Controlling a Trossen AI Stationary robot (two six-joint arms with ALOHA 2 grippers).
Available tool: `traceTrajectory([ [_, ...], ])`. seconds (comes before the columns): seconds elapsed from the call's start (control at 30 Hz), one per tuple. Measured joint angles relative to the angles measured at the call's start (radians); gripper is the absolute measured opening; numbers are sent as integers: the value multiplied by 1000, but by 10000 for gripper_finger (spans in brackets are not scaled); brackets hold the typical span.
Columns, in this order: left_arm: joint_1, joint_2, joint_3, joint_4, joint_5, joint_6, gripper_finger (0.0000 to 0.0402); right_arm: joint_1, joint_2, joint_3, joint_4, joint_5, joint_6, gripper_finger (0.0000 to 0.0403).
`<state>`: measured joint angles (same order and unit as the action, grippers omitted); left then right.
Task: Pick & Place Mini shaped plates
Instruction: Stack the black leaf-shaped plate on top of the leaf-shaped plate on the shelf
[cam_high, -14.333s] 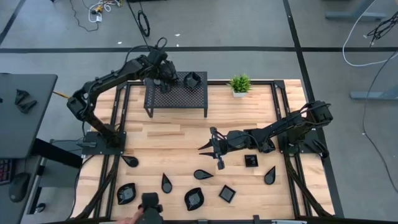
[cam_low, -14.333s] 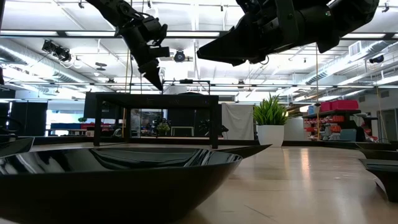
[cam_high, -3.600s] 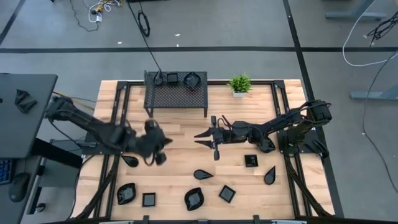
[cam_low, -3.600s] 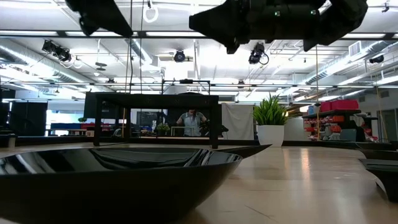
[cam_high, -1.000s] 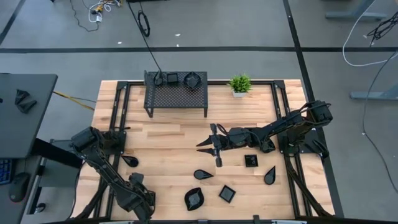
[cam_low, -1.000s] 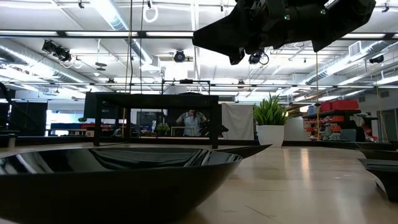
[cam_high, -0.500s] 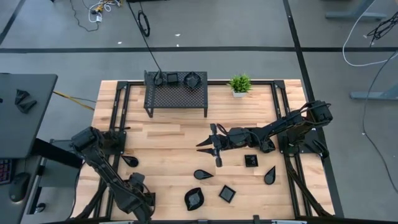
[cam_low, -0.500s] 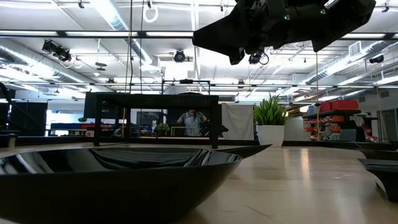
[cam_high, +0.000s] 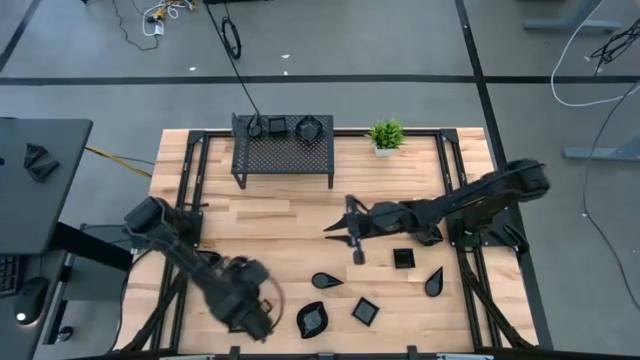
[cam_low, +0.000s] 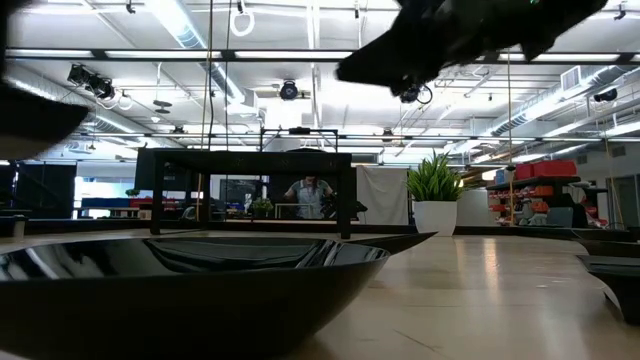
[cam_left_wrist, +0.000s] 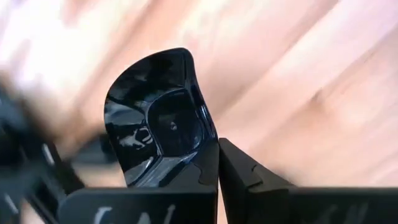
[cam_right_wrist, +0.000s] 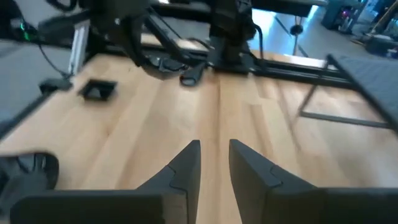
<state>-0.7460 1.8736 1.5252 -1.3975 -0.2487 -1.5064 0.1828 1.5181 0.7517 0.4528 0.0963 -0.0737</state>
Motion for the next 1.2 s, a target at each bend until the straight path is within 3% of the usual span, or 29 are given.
traceTrajectory([
  [0.17, 124, 0, 58, 63, -99, 476, 3, 2, -190, 0, -226, -12, -91, 86],
  [0.27, 191, 0, 100, 153, -110, 821, 2, -2, -270, 0, -268, -114, -100, 86],
  [0.37, 247, 0, 144, 244, -89, 1114, 2, -7, -304, 0, -293, -266, -99, 91],
  [0.5, 303, -1, 191, 326, 19, 1361, 2, 4, -280, 0, -321, -358, -95, 117],
  [0.63, 333, -2, 198, 363, 96, 1437, 3, 32, -231, 0, -309, -369, -134, 157],
  [0.83, 335, -1, 198, 403, 113, 1454, 2, 63, -145, 0, -205, -380, -201, 207],
  [1.2, 335, -1, 198, 445, 115, 1473, 3, 66, -98, 0, -93, -375, -341, 217],
])
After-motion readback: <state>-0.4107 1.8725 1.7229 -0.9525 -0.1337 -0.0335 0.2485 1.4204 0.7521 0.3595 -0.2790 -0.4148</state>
